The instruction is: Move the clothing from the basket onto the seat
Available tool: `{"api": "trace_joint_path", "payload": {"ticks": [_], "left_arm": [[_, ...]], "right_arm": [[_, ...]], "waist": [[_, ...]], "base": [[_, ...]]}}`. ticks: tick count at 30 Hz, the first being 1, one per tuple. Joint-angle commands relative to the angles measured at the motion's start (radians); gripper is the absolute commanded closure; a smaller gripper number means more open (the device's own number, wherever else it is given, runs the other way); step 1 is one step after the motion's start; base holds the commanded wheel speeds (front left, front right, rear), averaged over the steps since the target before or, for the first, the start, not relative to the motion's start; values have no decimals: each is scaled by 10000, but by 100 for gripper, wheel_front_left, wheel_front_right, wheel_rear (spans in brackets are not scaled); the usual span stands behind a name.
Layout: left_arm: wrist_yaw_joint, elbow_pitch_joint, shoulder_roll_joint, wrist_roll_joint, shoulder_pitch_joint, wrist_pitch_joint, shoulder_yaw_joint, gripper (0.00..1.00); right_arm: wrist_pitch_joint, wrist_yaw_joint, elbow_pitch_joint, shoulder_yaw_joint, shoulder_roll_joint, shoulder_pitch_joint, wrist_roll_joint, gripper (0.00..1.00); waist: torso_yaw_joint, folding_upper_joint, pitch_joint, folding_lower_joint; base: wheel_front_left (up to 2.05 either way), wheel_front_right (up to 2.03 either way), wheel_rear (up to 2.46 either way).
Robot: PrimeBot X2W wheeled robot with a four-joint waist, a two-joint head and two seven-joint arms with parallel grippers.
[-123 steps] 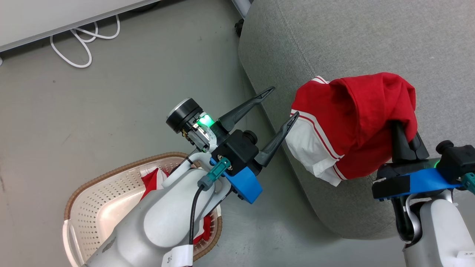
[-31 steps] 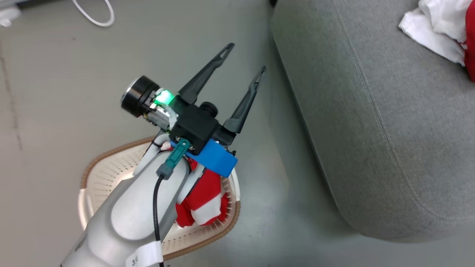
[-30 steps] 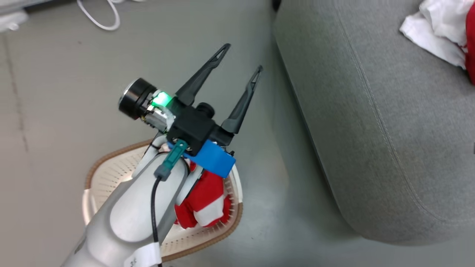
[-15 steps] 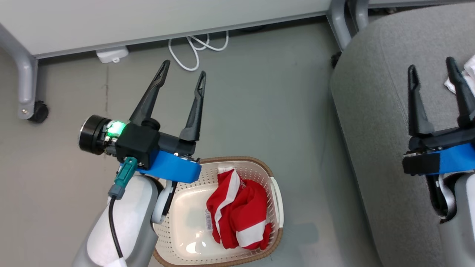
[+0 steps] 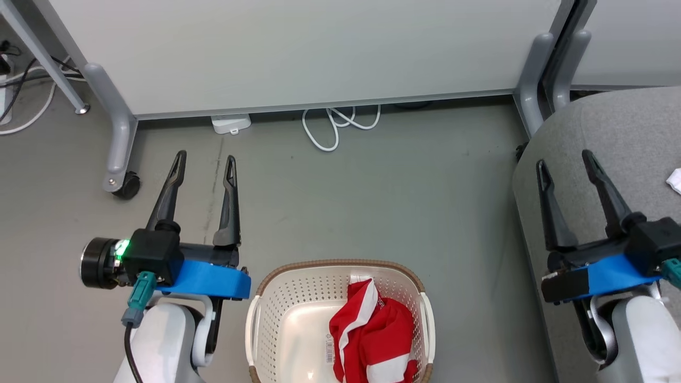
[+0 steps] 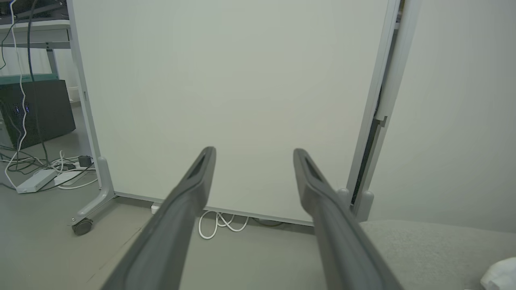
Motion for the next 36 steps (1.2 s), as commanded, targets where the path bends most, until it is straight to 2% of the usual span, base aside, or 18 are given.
{"api": "trace_joint_path", "payload": {"ticks": [1,17,36], "left_arm": [[-47,-2,-71,99,181,-43,95,0],[-544,161,-456,502,1557,-44,742,0],[-774,449,-630,599,2012,-44,1075,0]], "right_arm": [[-35,1,45,-70,70,282,-3,0],[-35,1,115,-708,803,2029,41,0],[-35,1,484,-930,1157,2596,120,0]], "waist": [[81,0,-149,2],[-138,0,-1002,2],[-403,0,-1132,2]], "base": [[0,0,0],[0,0,0],[0,0,0]]}}
